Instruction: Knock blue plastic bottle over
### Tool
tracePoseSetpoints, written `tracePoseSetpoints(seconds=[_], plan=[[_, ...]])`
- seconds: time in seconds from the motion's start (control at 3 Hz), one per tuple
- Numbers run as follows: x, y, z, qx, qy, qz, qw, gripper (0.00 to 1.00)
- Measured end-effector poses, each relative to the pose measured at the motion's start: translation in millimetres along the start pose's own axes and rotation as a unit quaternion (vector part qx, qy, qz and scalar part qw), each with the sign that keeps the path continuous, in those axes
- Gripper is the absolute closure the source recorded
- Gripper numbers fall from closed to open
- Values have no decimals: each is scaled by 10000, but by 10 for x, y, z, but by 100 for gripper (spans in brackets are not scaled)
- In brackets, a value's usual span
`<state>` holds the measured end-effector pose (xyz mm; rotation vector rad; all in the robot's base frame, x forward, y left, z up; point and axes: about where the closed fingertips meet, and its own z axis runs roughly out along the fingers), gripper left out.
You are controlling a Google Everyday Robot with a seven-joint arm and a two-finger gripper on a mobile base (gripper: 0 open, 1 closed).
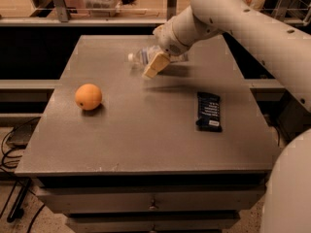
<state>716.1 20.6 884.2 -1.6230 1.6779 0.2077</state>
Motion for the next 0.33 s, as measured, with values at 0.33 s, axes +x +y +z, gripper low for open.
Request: tracePoseSetpoints(seconds=[0.33], plan=[[-25, 6, 1, -12, -40, 22, 10000, 0]])
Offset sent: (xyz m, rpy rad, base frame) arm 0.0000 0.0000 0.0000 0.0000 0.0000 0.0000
